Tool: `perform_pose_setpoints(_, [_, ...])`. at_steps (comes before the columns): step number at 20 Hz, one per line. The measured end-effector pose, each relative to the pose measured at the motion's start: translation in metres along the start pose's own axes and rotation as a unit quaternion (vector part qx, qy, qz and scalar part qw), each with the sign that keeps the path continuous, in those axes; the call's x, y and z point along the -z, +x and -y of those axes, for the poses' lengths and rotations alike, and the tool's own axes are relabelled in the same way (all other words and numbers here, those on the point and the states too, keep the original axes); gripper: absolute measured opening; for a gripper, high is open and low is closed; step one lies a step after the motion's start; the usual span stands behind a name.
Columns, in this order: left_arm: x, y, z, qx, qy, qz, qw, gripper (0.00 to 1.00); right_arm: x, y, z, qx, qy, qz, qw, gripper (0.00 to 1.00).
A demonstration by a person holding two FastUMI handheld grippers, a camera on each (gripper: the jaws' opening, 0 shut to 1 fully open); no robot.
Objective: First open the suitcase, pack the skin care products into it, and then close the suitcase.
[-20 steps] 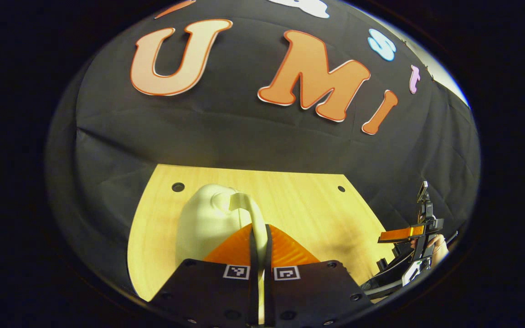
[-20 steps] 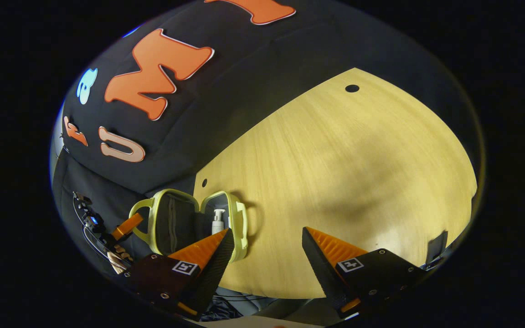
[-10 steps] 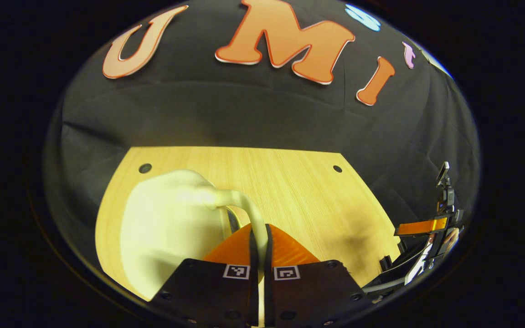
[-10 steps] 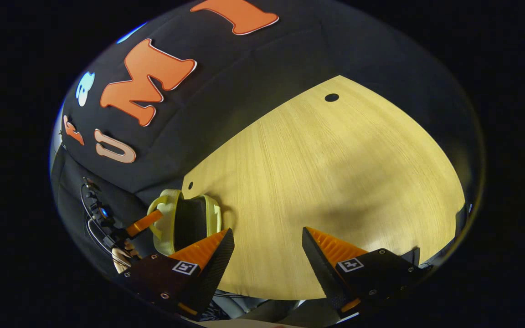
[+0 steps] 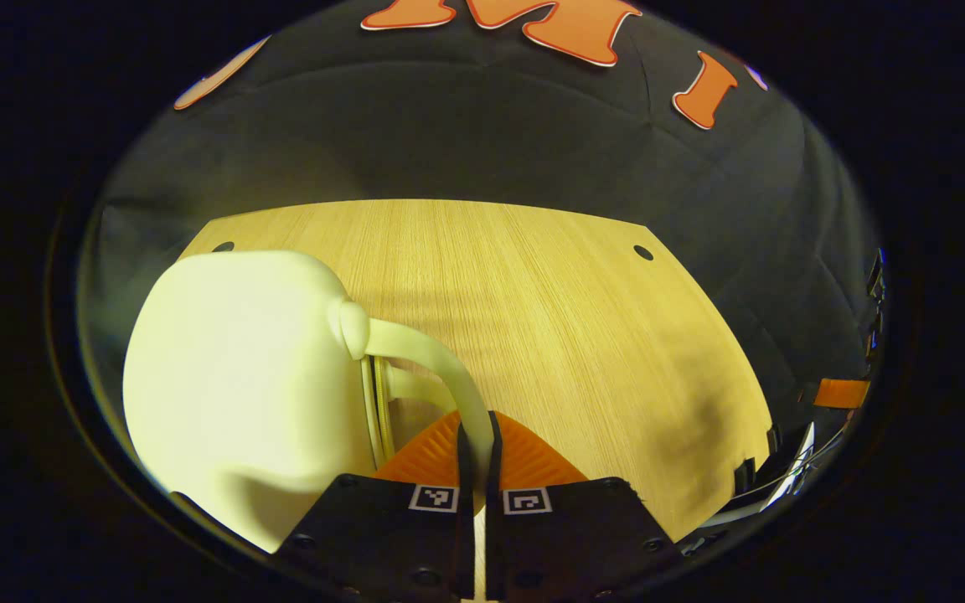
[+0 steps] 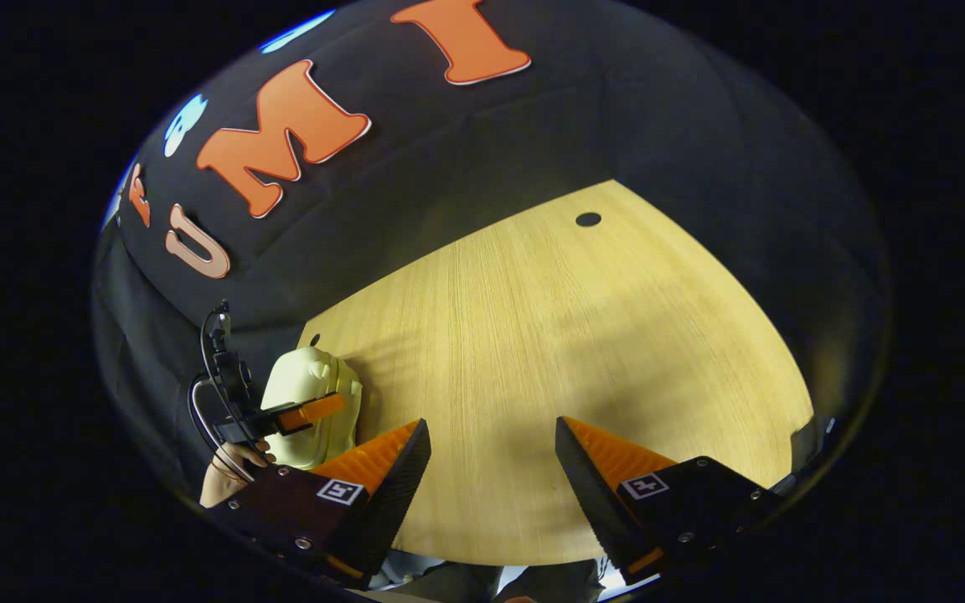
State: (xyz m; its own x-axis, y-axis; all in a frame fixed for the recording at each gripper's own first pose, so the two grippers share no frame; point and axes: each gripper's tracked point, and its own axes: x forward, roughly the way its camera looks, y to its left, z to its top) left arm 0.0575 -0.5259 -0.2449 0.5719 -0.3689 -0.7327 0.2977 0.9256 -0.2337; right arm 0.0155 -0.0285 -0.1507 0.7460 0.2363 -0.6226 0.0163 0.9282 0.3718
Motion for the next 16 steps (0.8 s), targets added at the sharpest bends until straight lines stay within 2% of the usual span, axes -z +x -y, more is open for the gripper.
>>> perform_pose_setpoints(3, [0.004,0.004,0.001,-0.012,0.012,0.017,1.000,0.05,-0.022,-0.007,0.009,0.025,-0.049,0.055,0.997,0.96])
perform_pose_setpoints(6, [0.007,0.010,-0.001,-0.042,0.040,0.030,0.998,0.05,-0.039,-0.015,0.007,0.031,-0.081,0.091,0.992,0.96])
perform_pose_setpoints(7, [0.005,0.007,0.000,-0.054,0.054,0.025,0.997,0.09,-0.042,-0.018,0.006,0.032,-0.089,0.099,0.991,0.95])
perform_pose_setpoints(8, [0.008,0.009,0.001,-0.060,0.064,0.020,0.996,0.19,-0.045,-0.020,0.006,0.035,-0.098,0.105,0.989,0.96])
perform_pose_setpoints(10, [0.004,-0.002,0.012,-0.053,0.063,0.025,0.996,0.24,-0.051,-0.023,0.001,0.036,-0.112,0.118,0.986,0.96])
perform_pose_setpoints(11, [0.001,-0.011,0.021,-0.040,0.049,0.034,0.997,0.31,-0.054,-0.025,-0.003,0.036,-0.117,0.124,0.985,0.96])
perform_pose_setpoints(14, [-0.031,-0.052,0.043,-0.038,0.026,0.088,0.995,0.84,-0.070,-0.033,-0.018,0.029,-0.130,0.149,0.980,0.96])
perform_pose_setpoints(16, [-0.058,-0.094,0.050,-0.056,0.029,0.142,0.988,0.97,-0.085,-0.042,-0.028,0.027,-0.141,0.175,0.974,0.96])
